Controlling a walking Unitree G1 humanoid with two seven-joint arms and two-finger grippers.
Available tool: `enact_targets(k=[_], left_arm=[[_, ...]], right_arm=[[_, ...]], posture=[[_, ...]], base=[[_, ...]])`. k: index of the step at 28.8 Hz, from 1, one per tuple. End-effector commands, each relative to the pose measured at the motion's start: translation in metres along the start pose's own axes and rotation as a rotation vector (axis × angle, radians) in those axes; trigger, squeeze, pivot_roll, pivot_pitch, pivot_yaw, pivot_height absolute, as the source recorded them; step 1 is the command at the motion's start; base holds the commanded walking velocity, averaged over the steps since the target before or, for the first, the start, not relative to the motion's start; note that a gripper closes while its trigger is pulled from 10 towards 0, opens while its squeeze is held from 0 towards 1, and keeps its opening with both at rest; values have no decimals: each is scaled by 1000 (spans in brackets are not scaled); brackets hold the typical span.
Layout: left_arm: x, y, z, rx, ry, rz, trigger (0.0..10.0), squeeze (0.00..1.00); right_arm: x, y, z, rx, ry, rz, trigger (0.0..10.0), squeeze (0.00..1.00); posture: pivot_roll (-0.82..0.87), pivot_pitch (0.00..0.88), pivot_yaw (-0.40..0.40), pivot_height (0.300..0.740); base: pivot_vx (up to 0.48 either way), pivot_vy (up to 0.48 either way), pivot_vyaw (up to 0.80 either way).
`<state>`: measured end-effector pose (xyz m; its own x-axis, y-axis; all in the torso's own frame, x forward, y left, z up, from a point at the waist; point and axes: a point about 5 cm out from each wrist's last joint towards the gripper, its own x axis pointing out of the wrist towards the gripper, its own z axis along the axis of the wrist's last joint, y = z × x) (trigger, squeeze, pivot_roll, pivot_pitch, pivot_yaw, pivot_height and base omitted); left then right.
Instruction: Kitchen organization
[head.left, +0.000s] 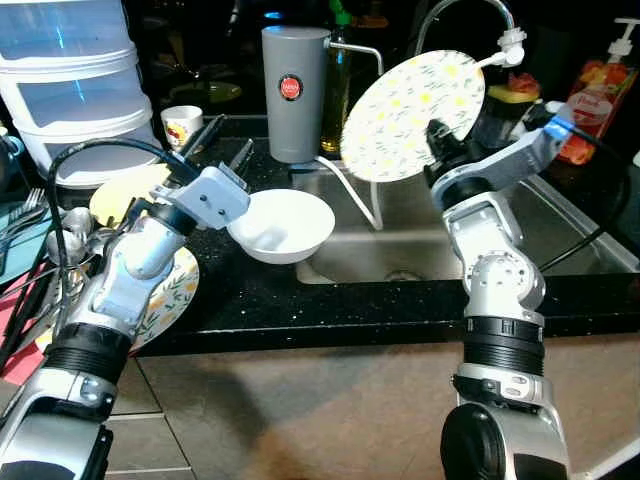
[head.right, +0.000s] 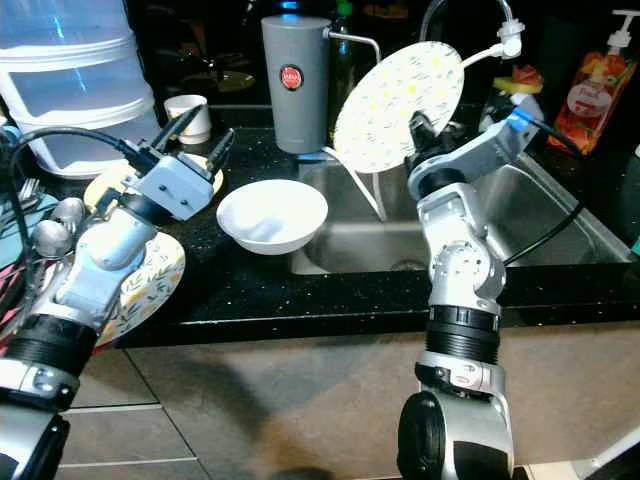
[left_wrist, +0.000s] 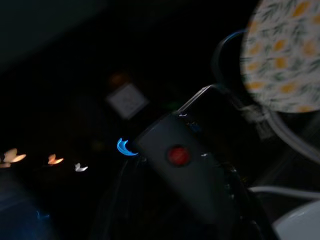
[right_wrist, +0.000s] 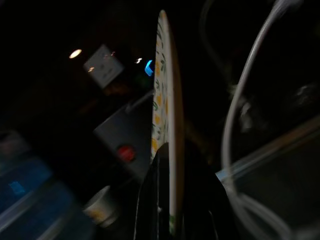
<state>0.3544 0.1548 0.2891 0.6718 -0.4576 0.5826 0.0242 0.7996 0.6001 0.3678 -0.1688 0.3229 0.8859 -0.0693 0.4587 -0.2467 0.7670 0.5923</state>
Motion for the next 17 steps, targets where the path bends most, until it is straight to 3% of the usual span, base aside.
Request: enact_targets(k=[1,2,4,8,9,10,13,17], left_arm=[[-2,-12,0,-223,20,-16,10000,0],[-1,-21,2,-326,26,-34,10000,0],[0,-32,5,-441,48,-77,10000,0],[1,-45,8,-537,76,-166,10000,0],[1,-54,11,-627,104,-238,10000,0],[1,-59,12,-665,125,-277,10000,0],[4,-71,12,-663,184,-383,10000,0],[9,-75,16,-683,207,-417,10000,0]], right_arm=[[-1,-1,7,-114,-72,-11,0,0],[-2,-4,5,-191,-80,-12,0,0],[-5,-9,-2,-296,-67,-10,0,0],[-7,-13,-10,-377,-48,-4,0,0],[-8,-16,-21,-475,-19,20,0,0],[-9,-17,-27,-517,-3,33,0,0],[-11,-19,-44,-604,59,76,0,0],[-13,-20,-54,-623,96,91,0,0]], posture=[[23,27,9,740],[23,27,9,740],[23,32,10,740],[23,32,10,740],[21,28,11,740],[22,29,10,740],[24,29,8,740],[27,31,5,740]], base=[[0,0,0],[0,0,0],[0,0,0],[0,0,0],[0,0,0],[0,0,0],[0,0,0],[0,0,0]])
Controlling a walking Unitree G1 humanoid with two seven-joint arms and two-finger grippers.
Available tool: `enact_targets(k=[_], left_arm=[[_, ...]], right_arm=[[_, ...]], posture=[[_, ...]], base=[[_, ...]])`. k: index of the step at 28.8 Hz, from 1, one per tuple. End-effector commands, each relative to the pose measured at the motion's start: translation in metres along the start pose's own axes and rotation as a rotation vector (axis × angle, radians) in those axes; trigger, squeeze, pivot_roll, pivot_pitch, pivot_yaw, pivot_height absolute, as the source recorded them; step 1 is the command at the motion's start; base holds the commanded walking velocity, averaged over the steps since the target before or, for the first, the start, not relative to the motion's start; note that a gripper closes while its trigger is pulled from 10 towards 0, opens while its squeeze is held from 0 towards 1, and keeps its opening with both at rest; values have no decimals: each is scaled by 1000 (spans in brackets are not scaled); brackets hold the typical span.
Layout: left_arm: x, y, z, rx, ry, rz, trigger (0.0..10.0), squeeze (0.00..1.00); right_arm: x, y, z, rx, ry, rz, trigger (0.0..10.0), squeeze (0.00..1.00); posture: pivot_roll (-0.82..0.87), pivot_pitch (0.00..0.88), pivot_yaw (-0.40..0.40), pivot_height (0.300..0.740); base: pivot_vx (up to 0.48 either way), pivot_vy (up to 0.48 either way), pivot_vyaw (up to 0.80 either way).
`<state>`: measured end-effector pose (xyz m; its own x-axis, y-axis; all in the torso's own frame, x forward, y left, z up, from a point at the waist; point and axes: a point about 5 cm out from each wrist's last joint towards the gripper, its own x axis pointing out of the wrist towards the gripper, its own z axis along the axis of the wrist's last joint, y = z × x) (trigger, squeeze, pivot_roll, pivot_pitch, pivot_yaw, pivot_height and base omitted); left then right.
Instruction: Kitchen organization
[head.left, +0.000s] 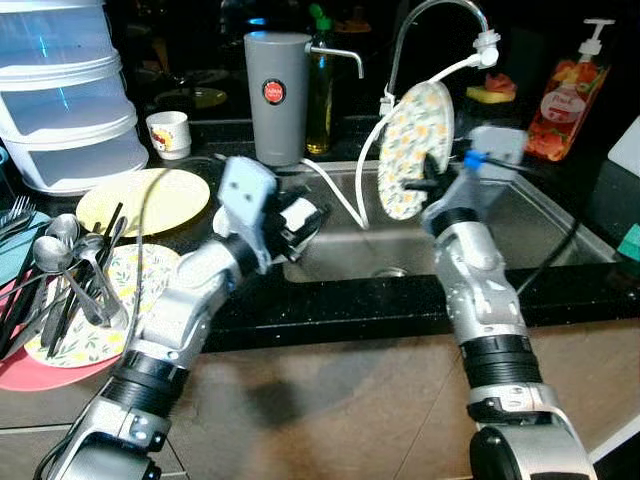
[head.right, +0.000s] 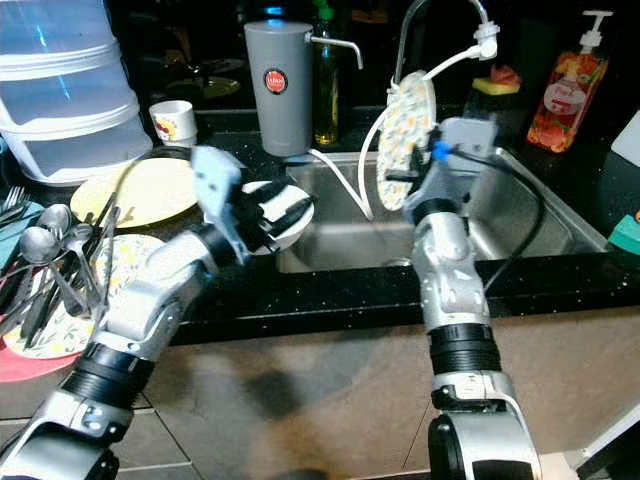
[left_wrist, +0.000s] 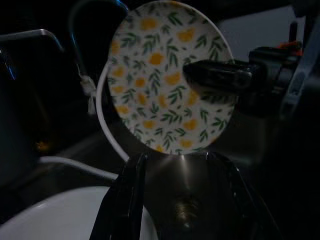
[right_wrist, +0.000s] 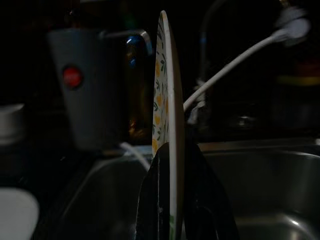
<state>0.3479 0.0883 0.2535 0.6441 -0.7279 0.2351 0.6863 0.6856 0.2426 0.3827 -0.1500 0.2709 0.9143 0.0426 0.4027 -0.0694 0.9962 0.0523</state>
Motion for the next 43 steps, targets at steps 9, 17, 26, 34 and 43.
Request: enact_targets(k=[9,17,26,34,43], left_arm=[[8,-6,-2,-52,136,-51,10000,0],[-5,13,-29,8,304,40,10000,0],[-26,45,-39,285,485,177,10000,0],[-31,73,-27,432,497,333,10000,0],[-6,47,-6,46,158,247,10000,0]], right_arm=[[-2,5,-17,-22,34,28,0,0],[-2,5,-17,-21,32,30,0,0],[0,4,-16,-13,24,25,0,0],[0,6,-15,-4,18,32,0,0],[-1,7,-18,9,30,33,0,0]], posture=[[28,31,5,740],[25,36,8,740],[23,47,7,740],[26,52,4,740],[24,51,5,740]], base=[[0,0,0],[0,0,0],[0,0,0],[0,0,0],[0,0,0]])
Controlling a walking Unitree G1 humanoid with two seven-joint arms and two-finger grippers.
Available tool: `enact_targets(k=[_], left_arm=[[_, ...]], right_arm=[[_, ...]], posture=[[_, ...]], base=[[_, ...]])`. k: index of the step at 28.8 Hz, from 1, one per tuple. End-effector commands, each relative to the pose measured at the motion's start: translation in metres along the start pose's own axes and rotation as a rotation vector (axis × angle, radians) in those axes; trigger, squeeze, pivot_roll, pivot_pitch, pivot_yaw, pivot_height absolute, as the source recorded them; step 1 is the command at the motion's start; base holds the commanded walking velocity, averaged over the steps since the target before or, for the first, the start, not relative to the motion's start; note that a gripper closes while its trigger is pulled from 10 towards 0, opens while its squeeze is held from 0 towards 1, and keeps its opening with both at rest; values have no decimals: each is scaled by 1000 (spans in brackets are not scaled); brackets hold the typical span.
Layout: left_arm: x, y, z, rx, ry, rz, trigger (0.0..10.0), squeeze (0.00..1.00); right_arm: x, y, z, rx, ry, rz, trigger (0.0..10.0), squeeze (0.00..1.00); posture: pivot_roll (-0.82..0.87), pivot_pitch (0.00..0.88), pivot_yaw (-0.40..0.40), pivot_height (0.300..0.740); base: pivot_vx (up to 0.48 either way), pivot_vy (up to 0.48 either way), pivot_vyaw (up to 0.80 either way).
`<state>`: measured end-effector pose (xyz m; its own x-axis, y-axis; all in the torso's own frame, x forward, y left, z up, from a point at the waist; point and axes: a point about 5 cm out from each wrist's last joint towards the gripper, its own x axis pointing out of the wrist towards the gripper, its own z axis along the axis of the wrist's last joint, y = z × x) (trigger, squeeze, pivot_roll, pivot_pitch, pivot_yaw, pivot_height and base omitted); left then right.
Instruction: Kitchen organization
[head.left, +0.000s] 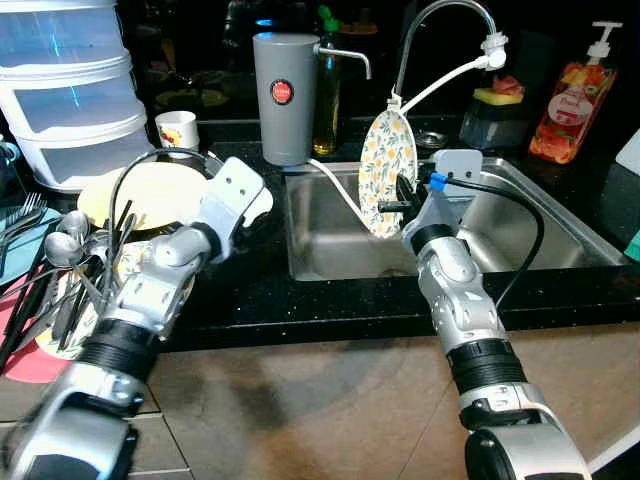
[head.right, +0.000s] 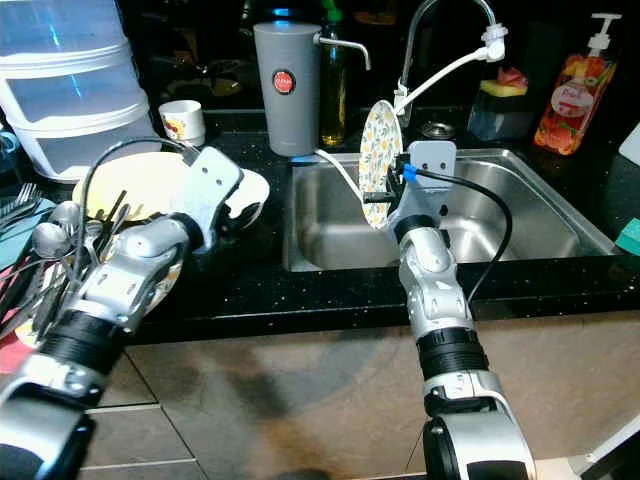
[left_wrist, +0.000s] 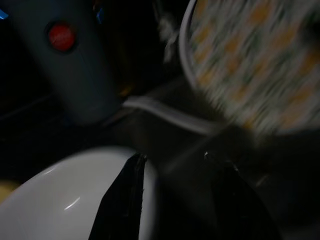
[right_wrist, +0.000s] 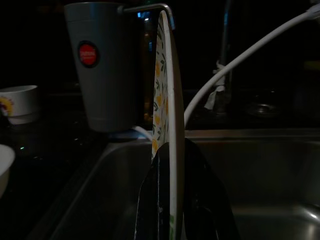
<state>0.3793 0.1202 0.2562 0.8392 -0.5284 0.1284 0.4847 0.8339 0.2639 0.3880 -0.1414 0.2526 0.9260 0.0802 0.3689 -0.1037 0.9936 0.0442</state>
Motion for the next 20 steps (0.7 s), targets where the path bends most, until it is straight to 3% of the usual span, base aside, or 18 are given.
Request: enact_targets(k=[1,7,10,11,14,18,20], left_arm=[[-2,2,6,-52,-47,2,10000,0],[2,8,22,-133,-134,82,10000,0],[5,-13,9,-141,-37,-80,10000,0],[5,-26,0,-75,22,-176,10000,0],[4,-31,-7,-79,60,-205,10000,0],[7,-35,-10,-183,86,-214,10000,0],[8,-37,-11,-196,101,-233,10000,0]], right_arm=[[1,0,1,4,-8,0,0,0],[-3,1,-5,6,14,9,0,0],[-4,0,-8,-2,28,7,0,0],[-5,0,-12,-14,51,10,0,0],[-6,1,-16,-25,86,21,0,0],[-9,3,-30,-59,173,52,0,0],[-11,3,-33,-68,190,57,0,0]], posture=[[21,49,7,740],[21,44,9,740],[27,37,8,740],[25,35,10,740],[22,33,14,740],[19,27,17,740],[20,24,17,740]], base=[[0,0,0],[0,0,0],[0,0,0],[0,0,0],[0,0,0],[0,0,0],[0,0,0]])
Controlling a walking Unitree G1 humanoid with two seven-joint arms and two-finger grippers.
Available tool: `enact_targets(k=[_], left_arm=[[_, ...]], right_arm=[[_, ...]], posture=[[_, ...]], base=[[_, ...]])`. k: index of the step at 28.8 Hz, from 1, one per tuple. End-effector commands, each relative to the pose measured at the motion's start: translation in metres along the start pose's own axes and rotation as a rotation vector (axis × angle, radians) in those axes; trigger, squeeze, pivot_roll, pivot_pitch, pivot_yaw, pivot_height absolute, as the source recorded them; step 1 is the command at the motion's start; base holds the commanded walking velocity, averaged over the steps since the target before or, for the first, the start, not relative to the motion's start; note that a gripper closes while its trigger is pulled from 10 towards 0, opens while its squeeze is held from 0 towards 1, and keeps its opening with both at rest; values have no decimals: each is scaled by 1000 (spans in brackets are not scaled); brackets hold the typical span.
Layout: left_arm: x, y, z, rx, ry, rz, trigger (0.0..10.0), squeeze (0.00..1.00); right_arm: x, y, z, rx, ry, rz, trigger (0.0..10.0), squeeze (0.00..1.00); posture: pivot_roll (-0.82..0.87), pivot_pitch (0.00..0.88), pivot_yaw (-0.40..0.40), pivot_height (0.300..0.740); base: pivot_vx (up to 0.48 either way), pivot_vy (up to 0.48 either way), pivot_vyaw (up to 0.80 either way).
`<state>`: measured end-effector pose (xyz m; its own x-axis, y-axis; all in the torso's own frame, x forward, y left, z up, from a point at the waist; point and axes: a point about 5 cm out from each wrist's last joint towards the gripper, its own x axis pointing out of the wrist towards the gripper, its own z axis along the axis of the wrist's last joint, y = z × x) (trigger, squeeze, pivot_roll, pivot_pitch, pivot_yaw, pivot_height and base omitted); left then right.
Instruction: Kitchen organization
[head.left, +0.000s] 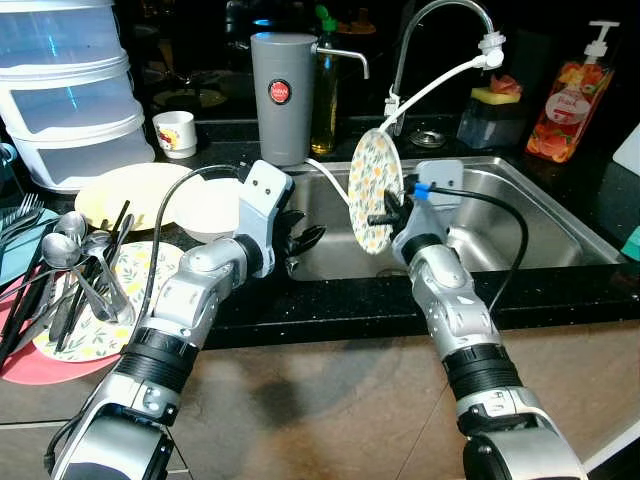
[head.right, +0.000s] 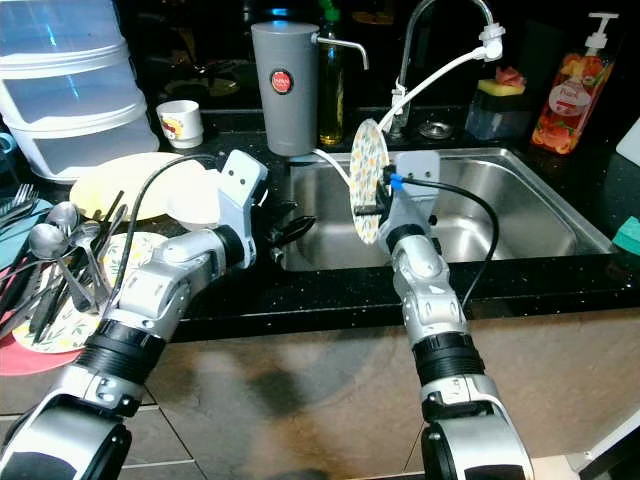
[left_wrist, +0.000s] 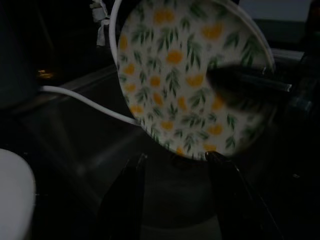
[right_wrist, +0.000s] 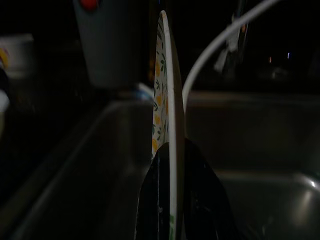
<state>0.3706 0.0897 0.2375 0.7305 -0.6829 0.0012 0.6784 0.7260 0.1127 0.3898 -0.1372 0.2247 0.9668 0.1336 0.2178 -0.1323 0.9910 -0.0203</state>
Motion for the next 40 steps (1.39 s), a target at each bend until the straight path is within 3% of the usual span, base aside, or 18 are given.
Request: enact_targets(k=[1,10,13,14,15,17,18,20,21,23,24,26,27,30,31,32,35,40], left_arm=[[2,-2,0,-28,11,-23,10000,0],[5,1,-13,14,174,-18,10000,0],[5,2,-15,18,189,-13,10000,0],[4,1,-18,9,205,-15,10000,0],[4,1,-20,8,217,-15,10000,0],[4,1,-22,4,224,-17,10000,0],[3,2,-23,-1,224,-10,10000,0],[4,2,-22,-4,219,-3,10000,0],[4,3,-21,-10,215,4,10000,0],[4,4,-21,-13,212,6,10000,0],[4,4,-19,-6,203,12,10000,0],[4,4,-18,-1,199,13,10000,0],[3,5,-16,1,187,20,10000,0],[3,6,-13,1,160,28,10000,0],[3,5,-6,-3,104,29,10000,0],[4,5,-1,-13,73,28,10000,0],[5,3,12,-25,-6,40,10000,0],[-4,9,52,-18,-248,149,10000,0]], right_arm=[[-1,1,-6,-15,32,10,0,0],[-4,1,-19,-47,107,23,0,0],[-5,0,-20,-46,110,21,0,0],[-5,0,-20,-45,113,21,78,0],[-5,0,-20,-47,115,22,941,0],[-5,1,-20,-49,117,24,1176,0],[-4,0,-20,-51,119,26,2588,0],[-4,0,-20,-52,121,26,2863,0],[-4,0,-20,-53,123,27,4824,0],[-4,0,-20,-55,124,28,4824,0],[-4,0,-22,-62,132,32,10000,78],[-4,0,-22,-65,135,33,10000,78],[-5,-2,-24,-65,145,26,10000,1000],[-4,-3,-23,-78,143,8,10000,1000],[-3,-4,-21,-88,134,-6,10000,78],[-3,-5,-20,-91,129,-12,10000,0],[-1,-8,-14,-79,100,-36,10000,0],[-1,-2,6,23,12,11,10000,0]], posture=[[20,24,17,740],[21,21,21,740],[21,21,21,740],[20,27,18,740],[20,27,18,740],[20,27,18,740],[20,27,18,740],[20,27,18,740],[20,27,18,740],[20,27,18,740],[18,23,3,740],[18,23,3,740],[21,23,-2,740],[21,23,-2,740],[20,24,-4,740],[20,24,-4,740],[17,25,-3,740],[11,23,4,740]], base=[[0,0,0],[0,0,0],[0,0,0],[0,0,0],[0,0,0],[0,0,0],[0,0,0],[0,0,0],[0,0,0],[0,0,0],[0,0,0],[0,0,0],[0,0,0],[0,0,0],[0,0,0],[0,0,0],[0,0,0],[0,0,0]])
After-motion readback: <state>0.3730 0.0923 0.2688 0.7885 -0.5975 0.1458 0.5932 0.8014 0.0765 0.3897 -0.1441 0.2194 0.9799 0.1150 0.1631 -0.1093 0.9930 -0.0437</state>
